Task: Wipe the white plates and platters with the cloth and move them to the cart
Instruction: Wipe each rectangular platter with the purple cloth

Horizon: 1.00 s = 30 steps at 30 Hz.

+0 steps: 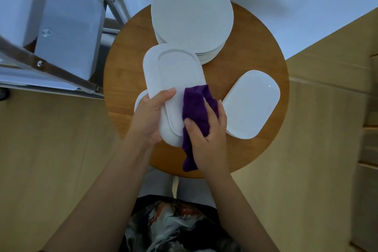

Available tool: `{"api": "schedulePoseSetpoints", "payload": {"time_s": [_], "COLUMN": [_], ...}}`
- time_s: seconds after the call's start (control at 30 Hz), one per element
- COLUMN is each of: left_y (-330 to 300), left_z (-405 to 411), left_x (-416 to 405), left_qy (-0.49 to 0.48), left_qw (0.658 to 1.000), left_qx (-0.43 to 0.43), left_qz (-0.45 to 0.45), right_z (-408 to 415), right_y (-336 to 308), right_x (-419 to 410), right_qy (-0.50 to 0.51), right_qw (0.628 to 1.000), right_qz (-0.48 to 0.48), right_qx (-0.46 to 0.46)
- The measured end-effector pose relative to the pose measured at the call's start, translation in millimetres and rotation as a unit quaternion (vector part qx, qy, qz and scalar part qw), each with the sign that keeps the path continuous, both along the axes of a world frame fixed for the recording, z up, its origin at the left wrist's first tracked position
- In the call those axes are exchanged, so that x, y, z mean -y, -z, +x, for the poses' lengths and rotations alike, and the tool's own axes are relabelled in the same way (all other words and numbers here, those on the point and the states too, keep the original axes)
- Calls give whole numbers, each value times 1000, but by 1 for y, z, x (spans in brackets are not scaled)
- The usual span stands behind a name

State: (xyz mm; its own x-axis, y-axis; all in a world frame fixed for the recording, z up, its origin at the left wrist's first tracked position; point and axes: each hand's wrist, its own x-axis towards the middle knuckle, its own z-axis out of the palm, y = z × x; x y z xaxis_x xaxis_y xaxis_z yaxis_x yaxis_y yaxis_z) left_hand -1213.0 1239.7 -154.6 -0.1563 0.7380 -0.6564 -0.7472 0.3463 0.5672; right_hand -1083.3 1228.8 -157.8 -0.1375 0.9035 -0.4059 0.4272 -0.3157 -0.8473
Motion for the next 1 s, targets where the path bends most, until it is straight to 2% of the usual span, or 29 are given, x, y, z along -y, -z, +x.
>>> {"api": "schedulePoseSetpoints", "payload": {"time_s": [0.07,0.13,0.2,0.27,0.33,0.4,0.47,0.53,0.73,0.87,1.0], "left_y": [1,1,-2,-4,-6,-7,-8,-7,4,3,2], "left_z": [1,-2,-7,-12,-11,-5,-1,0,-5,-8,4], "left_x": [2,4,2,3,6,6,3,1,18,17,17], "left_qy": [-37,-35,27,101,162,185,164,130,-2,-41,-76], "left_qw": [999,999,998,990,981,976,979,984,999,996,995], "left_qx": [1,-18,-57,-90,-103,-115,-124,-125,-29,-3,57], "left_qz": [-8,-3,17,29,32,28,21,8,-26,-75,-40], "right_z": [-2,-1,4,9,9,0,-14,-25,-22,-3,5], "right_y": [-3,-7,-13,-15,-21,-24,-22,-20,-14,0,7], "right_x": [6,7,-8,-37,-68,-85,-85,-72,-21,10,14], "right_qy": [7,43,113,146,107,14,-93,-165,-231,-201,-142], "right_qw": [999,996,987,984,988,984,963,952,957,960,941], "right_qz": [15,54,91,97,111,174,227,236,175,196,294], "right_qx": [-31,-63,-65,-28,-3,43,106,101,28,12,85]}}
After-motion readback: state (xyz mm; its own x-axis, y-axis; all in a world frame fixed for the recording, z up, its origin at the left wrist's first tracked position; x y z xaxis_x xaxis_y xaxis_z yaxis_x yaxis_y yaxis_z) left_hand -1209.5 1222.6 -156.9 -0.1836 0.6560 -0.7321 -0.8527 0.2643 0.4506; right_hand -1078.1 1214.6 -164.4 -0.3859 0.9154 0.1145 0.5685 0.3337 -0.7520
